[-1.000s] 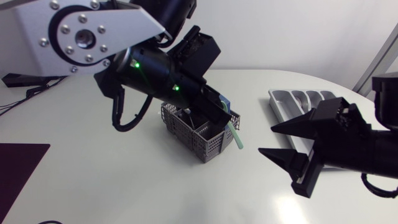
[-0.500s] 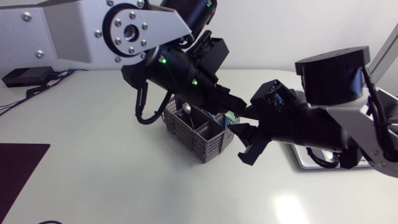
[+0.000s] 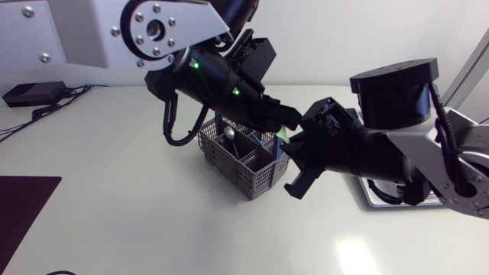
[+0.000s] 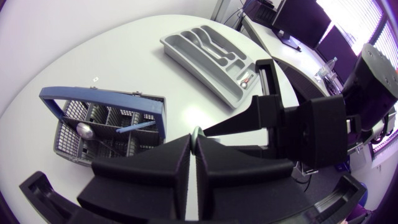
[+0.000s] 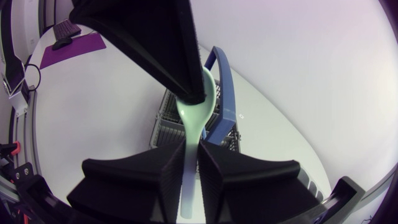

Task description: Unload the cutlery basket into the drawer organizer.

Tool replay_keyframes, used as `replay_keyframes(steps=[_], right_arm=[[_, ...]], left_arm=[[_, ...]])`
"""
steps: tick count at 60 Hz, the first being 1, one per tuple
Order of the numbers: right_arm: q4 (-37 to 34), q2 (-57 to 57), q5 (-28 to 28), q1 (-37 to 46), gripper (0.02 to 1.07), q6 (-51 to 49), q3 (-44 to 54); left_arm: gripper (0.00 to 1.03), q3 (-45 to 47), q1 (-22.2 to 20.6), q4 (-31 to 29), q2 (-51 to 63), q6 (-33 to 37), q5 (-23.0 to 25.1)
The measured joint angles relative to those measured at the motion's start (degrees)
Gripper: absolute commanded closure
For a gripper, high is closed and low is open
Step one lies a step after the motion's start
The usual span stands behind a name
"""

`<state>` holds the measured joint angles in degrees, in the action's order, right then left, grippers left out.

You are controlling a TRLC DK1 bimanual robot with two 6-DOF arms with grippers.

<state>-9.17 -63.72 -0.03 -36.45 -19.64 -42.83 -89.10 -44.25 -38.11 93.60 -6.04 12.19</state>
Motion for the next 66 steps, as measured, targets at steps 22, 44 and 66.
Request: replay_keyframes(steps=[22,44,66], right_arm=[[-0.22,-0.11,-0.13,0.0,1.0,0.17,0.0],[-1.88,-0.37,-1.68,-0.26,1.0,0.13,0.0],[-13.0,7.26,-16.26,11.37,1.0,-7.45,0.2]], left_arm=[[0.94,0.0,0.22,-0.44,0.0,0.0,0.04],[0.34,-1.4,0.98,-0.42,0.0,0.02,0.24],[0.29,-1.77,10.56,3.52,-6.27,2.47,-0.28]])
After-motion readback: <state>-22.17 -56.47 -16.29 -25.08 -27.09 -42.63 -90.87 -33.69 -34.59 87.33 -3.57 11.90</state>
